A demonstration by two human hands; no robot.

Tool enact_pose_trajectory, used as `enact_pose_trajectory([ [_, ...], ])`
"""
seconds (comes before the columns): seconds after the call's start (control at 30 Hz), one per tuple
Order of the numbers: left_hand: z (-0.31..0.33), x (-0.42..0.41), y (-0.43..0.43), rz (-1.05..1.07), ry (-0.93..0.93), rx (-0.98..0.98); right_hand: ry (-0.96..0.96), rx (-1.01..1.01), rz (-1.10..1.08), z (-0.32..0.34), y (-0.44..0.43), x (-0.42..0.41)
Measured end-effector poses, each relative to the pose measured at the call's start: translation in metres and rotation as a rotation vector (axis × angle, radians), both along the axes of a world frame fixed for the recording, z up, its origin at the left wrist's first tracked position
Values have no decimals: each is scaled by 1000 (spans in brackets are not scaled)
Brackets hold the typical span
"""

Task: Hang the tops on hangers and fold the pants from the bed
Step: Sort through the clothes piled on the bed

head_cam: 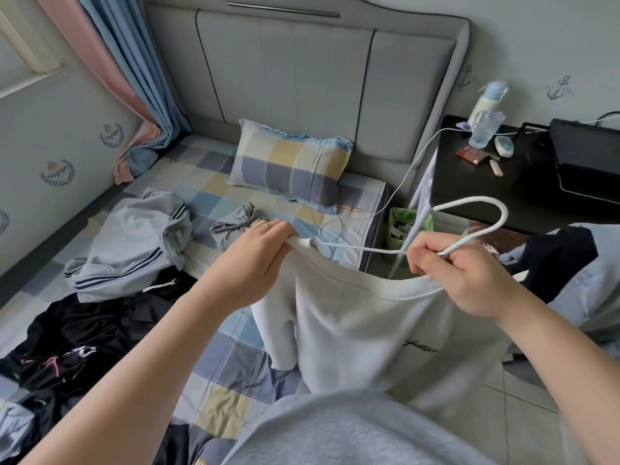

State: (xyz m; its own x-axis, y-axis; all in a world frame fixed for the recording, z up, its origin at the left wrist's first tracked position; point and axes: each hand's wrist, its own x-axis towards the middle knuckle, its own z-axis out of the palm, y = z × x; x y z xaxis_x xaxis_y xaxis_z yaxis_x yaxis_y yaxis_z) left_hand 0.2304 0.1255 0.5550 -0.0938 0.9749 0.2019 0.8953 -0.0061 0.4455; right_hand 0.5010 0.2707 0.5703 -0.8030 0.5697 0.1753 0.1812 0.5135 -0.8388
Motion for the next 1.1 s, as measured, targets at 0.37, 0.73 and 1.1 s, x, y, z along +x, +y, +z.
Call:
enact_pose_trajectory([
  [0.37, 21, 8, 4, -71, 76, 86, -120, 36, 68, 33, 15, -11],
  [0.73, -4, -30, 2, 254, -93, -88, 9, 19, -47, 46, 17, -11],
  [1.1, 12, -22, -2, 173, -166, 394, -230, 37, -17, 24, 21, -10],
])
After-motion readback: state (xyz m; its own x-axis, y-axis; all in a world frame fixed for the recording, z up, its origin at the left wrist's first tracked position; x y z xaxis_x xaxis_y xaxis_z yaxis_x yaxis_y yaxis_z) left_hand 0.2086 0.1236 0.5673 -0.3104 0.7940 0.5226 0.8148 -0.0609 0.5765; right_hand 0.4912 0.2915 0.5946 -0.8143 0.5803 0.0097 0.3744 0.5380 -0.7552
